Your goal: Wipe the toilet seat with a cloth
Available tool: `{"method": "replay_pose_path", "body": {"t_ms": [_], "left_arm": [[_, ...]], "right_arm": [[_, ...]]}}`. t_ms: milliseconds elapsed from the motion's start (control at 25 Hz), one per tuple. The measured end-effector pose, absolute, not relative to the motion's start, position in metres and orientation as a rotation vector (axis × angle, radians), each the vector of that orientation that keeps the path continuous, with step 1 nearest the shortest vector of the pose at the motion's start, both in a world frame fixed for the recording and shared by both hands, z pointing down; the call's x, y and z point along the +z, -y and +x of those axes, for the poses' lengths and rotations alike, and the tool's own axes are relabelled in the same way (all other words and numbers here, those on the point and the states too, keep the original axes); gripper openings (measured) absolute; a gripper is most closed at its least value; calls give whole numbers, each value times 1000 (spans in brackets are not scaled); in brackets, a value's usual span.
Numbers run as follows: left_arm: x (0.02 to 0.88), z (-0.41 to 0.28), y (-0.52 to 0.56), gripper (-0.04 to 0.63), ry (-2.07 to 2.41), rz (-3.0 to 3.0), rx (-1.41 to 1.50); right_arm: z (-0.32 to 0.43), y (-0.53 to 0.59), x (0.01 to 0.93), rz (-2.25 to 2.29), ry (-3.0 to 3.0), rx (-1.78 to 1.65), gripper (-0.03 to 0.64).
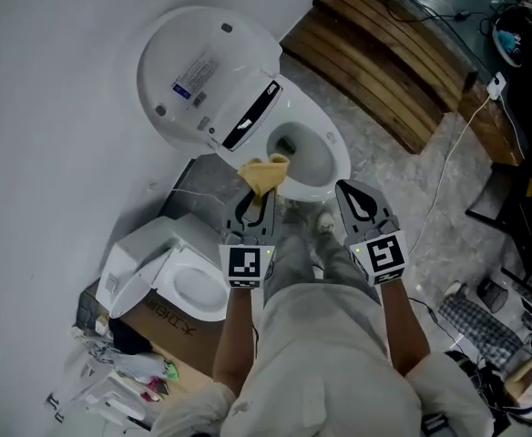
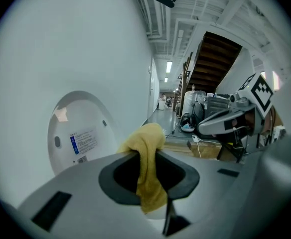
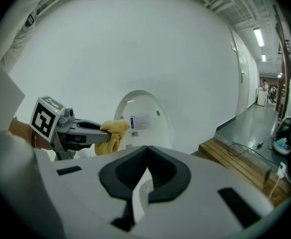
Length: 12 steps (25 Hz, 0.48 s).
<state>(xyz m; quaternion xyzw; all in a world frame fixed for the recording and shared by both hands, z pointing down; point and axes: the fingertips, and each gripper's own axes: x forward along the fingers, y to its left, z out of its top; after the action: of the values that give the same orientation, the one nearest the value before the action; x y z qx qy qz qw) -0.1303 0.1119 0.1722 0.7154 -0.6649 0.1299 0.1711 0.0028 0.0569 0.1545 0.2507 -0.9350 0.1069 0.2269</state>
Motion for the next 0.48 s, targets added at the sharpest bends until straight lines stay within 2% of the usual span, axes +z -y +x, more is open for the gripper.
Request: {"method": "replay_pose_path", "body": {"t_ms": [480], "left_arm": [[270, -167, -85, 83, 1787, 1988, 394]], "right_arm": [[-26, -36, 247, 722, 2459, 358, 8]]}}
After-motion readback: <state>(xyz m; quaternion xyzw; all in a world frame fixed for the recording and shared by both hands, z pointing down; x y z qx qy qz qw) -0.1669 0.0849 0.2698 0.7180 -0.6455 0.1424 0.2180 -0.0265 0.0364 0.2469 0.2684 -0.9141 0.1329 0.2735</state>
